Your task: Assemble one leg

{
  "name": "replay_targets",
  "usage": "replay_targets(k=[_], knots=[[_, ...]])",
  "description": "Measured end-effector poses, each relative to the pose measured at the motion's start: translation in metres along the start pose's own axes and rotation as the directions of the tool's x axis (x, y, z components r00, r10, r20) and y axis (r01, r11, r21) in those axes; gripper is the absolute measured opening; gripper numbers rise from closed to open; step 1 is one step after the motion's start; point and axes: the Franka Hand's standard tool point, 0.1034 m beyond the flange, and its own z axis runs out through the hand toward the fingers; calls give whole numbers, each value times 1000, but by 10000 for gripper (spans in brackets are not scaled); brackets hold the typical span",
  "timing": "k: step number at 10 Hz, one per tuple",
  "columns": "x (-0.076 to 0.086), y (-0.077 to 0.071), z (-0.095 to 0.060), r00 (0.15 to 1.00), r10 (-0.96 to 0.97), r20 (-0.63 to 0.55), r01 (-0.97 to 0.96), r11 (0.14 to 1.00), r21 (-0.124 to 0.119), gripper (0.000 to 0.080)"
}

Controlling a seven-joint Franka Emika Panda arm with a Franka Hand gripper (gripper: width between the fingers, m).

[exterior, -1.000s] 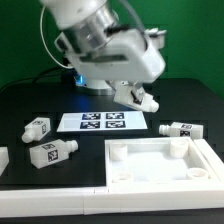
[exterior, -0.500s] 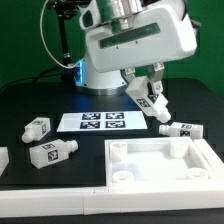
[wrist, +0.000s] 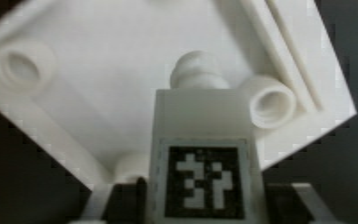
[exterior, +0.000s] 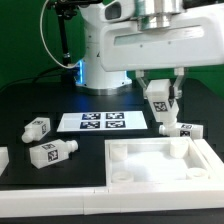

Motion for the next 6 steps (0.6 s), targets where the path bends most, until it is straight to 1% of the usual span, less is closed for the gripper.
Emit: replay_targets(k=[1,2,3,4,5,6], knots=[[-3,-14,-1,998,5,-60,-2,999,43,286],[-10,-19,2,995,3,-99,4,997,72,286],[-13,-18,3,996,-5,-95,11,998,65,286],[-10,-19,3,993,-58,-101,64,996,58,286],[-2,-23,4,985,-132,-114,138,989,47,286],[13,-26,6,966,-223,-129,228,973,29,287]])
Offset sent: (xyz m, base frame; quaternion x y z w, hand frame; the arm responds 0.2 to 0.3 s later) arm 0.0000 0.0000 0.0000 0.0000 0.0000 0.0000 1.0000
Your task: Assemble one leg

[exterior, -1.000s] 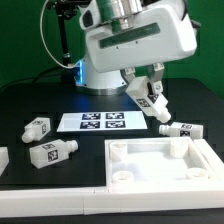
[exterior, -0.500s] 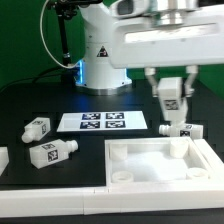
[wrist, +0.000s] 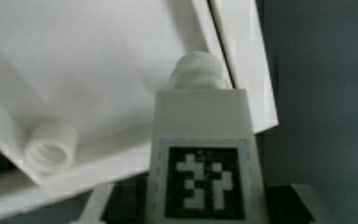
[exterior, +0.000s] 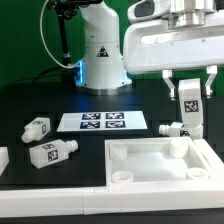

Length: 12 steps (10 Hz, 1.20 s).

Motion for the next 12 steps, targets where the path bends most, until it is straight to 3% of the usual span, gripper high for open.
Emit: replay_targets(k=[2,3,6,8,9,12], knots=[[24,16,7,988,-150,-23,150,989,-14,287],[23,16,6,996,-83,-20,83,997,1,287],[20,14,8,996,-87,-15,87,996,2,287],[16,4,27,984,-159,-85,160,987,2,287],[19,7,32,978,-185,-95,186,983,-5,287],[15,-1,42,973,-193,-128,195,981,2,287]])
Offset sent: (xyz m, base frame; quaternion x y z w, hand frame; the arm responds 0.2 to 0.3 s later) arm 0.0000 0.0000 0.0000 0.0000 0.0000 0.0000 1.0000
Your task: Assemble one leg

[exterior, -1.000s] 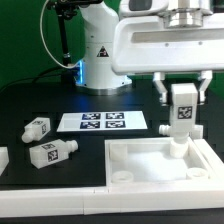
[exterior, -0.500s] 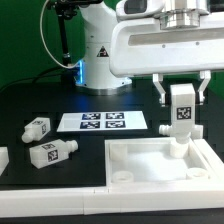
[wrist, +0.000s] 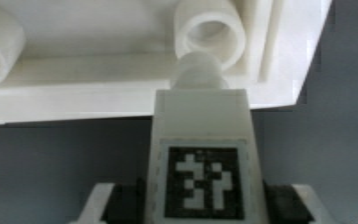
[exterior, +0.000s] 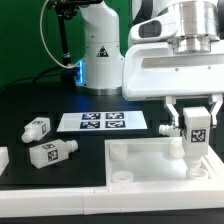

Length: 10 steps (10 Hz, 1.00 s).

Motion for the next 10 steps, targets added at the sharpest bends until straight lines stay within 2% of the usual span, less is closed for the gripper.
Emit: replay_targets(k=[10], knots=[[-20,-12,19,1000,3,3,-3,1000,3,287]])
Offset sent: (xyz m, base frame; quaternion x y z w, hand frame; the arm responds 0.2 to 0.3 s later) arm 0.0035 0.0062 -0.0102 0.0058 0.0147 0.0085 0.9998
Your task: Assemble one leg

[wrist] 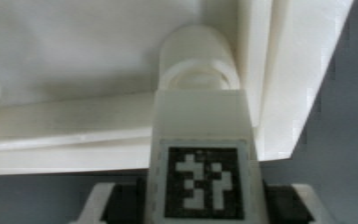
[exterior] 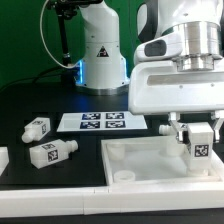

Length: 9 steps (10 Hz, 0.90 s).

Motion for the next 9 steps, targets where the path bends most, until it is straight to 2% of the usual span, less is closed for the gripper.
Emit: replay_targets(k=[3,7,8,9], knots=[[-1,-3,1,997,27,-69,-27,1000,2,287],[-1,-1,1,997,31,-73,-31,1000,-1,287],[-1,-1,1,997,30,-72,-30,1000,-1,369],[-3,0,2,998,30,-52,-30,1000,-5,549]])
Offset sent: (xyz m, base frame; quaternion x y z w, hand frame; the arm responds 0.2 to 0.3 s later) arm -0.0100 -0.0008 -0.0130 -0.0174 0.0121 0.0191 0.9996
